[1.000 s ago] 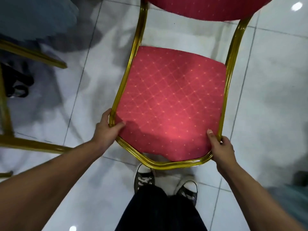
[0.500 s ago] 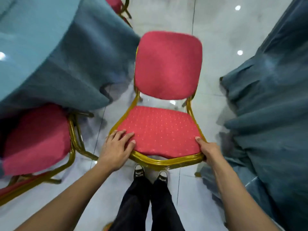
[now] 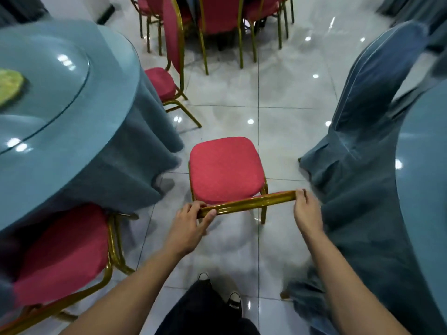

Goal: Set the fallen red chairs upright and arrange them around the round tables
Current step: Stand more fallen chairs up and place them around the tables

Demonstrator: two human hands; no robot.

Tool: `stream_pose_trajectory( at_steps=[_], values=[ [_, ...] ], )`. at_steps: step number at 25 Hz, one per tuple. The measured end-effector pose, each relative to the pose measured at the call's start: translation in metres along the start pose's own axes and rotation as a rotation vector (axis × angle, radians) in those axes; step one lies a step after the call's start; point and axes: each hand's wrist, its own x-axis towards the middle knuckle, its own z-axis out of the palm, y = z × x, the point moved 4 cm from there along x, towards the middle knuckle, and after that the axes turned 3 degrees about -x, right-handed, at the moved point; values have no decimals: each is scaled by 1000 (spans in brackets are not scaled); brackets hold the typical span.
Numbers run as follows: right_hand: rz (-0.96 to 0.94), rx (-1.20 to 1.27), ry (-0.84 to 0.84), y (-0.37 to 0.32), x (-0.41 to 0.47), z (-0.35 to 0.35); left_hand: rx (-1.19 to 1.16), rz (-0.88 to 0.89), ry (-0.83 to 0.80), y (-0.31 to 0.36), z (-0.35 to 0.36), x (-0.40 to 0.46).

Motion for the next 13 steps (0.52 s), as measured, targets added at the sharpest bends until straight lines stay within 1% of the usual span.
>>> stream_pose_trajectory(
  at_steps=[2, 4, 7, 9, 13],
  values=[
    [-150, -71, -76, -19, 11, 7, -16, -35, 70, 3, -11, 22],
    [-209, -101, -125, -30, 28, 17, -24, -35, 114, 2, -21, 37],
    [-173, -114, -136, -36, 46, 30, -18, -48, 138, 3, -23, 44],
    [-168, -120, -158, -41, 60, 34, -16, -77, 198, 4, -21, 45],
    [-157, -188, -309, -84, 92, 29, 56, -111, 259, 16, -24, 72]
  ],
)
